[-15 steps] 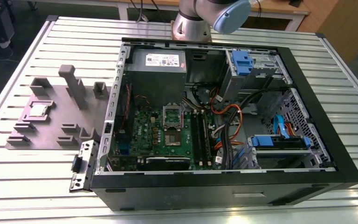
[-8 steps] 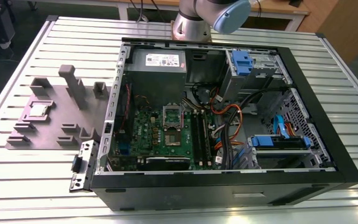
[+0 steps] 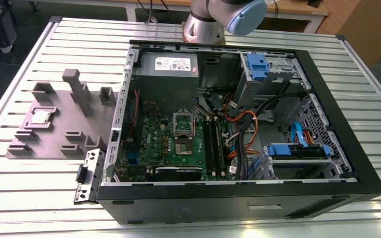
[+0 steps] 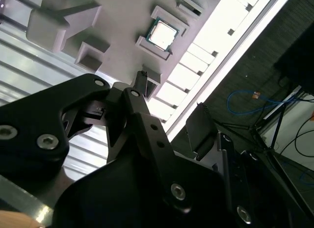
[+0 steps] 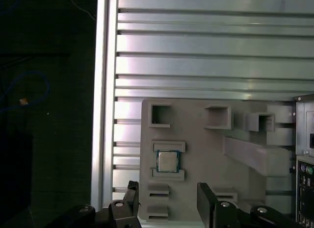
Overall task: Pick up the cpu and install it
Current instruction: 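Pick up the cpu and move it towards the insertion slot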
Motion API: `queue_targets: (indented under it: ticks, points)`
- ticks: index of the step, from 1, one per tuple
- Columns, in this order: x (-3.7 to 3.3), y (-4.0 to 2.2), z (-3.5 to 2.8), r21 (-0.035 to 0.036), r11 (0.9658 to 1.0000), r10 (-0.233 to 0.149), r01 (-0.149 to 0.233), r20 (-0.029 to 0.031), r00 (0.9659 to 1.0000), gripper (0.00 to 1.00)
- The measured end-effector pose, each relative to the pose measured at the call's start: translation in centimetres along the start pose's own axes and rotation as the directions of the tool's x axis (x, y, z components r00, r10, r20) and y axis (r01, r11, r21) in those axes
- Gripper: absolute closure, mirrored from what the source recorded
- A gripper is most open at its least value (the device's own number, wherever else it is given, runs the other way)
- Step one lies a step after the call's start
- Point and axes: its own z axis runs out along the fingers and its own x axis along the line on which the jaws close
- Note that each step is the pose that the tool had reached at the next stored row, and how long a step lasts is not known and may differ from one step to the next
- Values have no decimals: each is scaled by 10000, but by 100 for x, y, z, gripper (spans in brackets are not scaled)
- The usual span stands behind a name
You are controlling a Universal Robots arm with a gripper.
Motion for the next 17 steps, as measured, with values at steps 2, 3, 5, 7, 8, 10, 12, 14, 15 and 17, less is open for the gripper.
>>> queue_targets:
  ticks: [2, 3, 5, 7, 8, 10, 12, 14, 15, 17]
  points:
    - [0, -1, 19, -1, 10000, 0, 0, 0, 10000, 41]
    - [0, -1, 21, 0, 10000, 0, 0, 0, 10000, 41]
    - [0, -1, 26, -1, 10000, 0, 0, 0, 10000, 41]
    - [0, -1, 31, 0, 10000, 0, 0, 0, 10000, 41]
    - [0, -1, 35, 0, 10000, 0, 0, 1, 10000, 41]
    - [0, -2, 42, 0, 10000, 0, 0, 0, 10000, 41]
    - [0, -2, 51, -1, 10000, 0, 0, 1, 10000, 41]
    - [0, -2, 58, 0, 10000, 0, 0, 0, 10000, 41]
    - [0, -3, 63, 0, 10000, 0, 0, 0, 10000, 41]
    - [1, -3, 74, -1, 10000, 1, -1, 1, 10000, 41]
